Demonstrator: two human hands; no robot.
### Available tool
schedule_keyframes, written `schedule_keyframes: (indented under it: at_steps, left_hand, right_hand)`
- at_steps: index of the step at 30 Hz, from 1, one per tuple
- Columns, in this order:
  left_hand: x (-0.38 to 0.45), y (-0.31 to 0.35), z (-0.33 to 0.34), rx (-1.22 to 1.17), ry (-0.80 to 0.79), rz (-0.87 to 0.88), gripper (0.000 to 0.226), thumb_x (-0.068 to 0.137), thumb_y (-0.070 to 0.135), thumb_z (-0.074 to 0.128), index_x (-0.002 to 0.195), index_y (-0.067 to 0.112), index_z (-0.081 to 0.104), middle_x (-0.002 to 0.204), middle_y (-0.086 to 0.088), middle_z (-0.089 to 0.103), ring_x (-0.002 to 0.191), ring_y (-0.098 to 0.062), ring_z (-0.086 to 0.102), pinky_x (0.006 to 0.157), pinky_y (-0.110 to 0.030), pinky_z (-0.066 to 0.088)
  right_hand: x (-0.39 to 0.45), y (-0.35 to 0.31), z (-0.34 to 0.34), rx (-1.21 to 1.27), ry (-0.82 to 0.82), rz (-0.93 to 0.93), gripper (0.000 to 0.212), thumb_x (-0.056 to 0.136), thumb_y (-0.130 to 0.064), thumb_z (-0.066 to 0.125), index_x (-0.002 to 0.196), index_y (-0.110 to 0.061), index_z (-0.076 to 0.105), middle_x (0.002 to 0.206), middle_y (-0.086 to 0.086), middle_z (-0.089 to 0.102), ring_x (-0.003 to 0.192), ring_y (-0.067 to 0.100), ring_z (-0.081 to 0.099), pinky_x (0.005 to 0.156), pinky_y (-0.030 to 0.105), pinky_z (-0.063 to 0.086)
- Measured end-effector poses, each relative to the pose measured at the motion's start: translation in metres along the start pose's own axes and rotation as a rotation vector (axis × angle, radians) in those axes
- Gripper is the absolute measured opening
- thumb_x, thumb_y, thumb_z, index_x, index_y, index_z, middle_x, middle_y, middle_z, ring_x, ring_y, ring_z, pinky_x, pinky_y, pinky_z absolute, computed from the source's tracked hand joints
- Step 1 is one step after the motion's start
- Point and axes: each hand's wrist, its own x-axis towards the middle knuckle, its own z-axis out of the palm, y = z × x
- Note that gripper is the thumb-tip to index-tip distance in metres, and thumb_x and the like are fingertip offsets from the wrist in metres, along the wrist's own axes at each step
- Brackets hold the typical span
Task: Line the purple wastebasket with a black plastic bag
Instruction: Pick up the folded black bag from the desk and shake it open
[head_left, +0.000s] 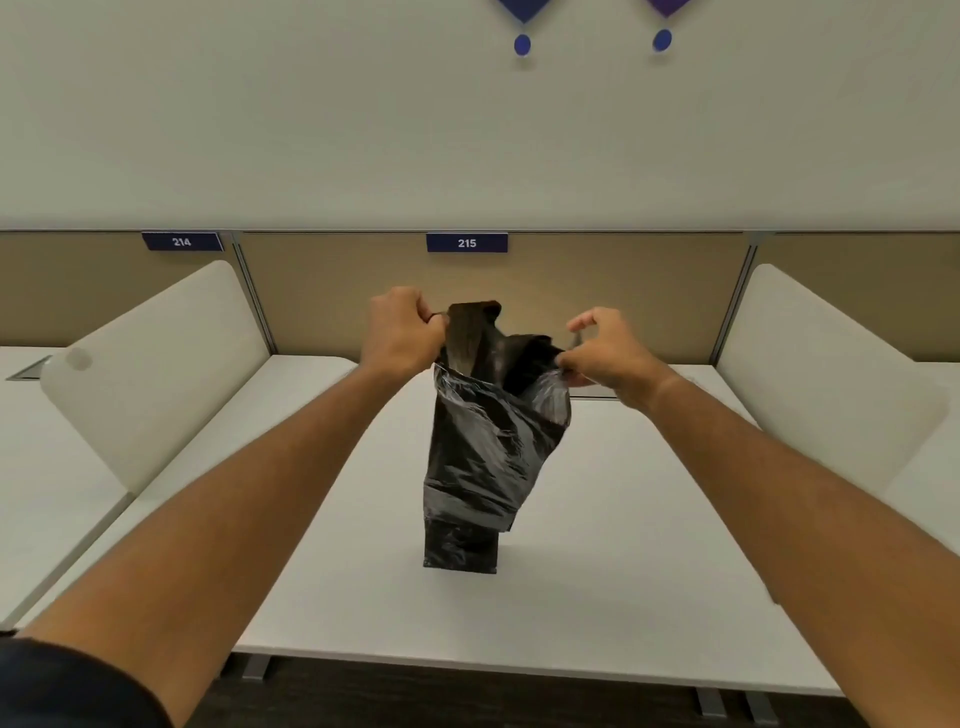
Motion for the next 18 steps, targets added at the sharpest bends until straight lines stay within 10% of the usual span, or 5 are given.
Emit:
schedule_keyframes:
  at_steps: [3,6,8,12,18]
  left_hand:
    - [0.004,-0.012,-0.007,0.079,0.075,0.012,0.015,0.089,0.016,0.062,0.079,0.005,0.063,0.072,-0.008,0.06,0.069,-0.024,0.06,0.057,-0.035,0.054]
    - [0.007,-0.019,-0.012,0.123,0.148,0.006,0.013,0.09,0.013,0.061,0.077,0.012,0.059,0.066,0.002,0.051,0.06,-0.01,0.048,0.048,-0.018,0.035]
    - [0.008,-0.019,-0.015,0.117,0.179,0.016,0.012,0.089,0.015,0.061,0.078,0.014,0.058,0.065,0.005,0.048,0.059,-0.008,0.046,0.048,-0.016,0.033]
    - [0.008,-0.011,-0.015,0.044,0.159,0.101,0.01,0.088,0.016,0.062,0.08,0.012,0.06,0.068,0.003,0.052,0.065,-0.013,0.05,0.056,-0.024,0.046]
    - [-0.001,0.002,-0.024,-0.037,0.231,0.288,0.017,0.089,0.024,0.063,0.079,0.014,0.053,0.062,0.01,0.047,0.055,-0.005,0.043,0.048,-0.011,0.038]
  right_hand:
    - [0.003,0.012,-0.014,-0.279,0.133,-0.042,0.015,0.068,0.012,0.057,0.074,-0.002,0.055,0.072,0.021,0.052,0.067,0.031,0.056,0.073,0.058,0.055]
    - [-0.002,0.013,-0.03,-0.502,0.129,0.032,0.011,0.068,0.001,0.055,0.059,-0.003,0.053,0.057,0.011,0.052,0.06,0.028,0.06,0.063,0.048,0.058]
    - [-0.006,0.009,-0.034,-0.75,0.082,0.052,0.007,0.074,-0.012,0.059,0.073,-0.005,0.059,0.074,0.014,0.062,0.069,0.03,0.064,0.065,0.038,0.059]
    - [-0.003,-0.001,-0.017,-0.923,0.004,-0.107,0.072,0.069,-0.041,0.055,0.136,-0.018,0.042,0.127,0.02,0.047,0.117,0.039,0.044,0.094,0.048,0.045]
    - [0.016,0.021,0.007,-0.776,0.006,0.059,0.105,0.075,-0.048,0.074,0.153,-0.026,0.006,0.144,0.031,0.028,0.129,0.049,0.036,0.107,0.051,0.037]
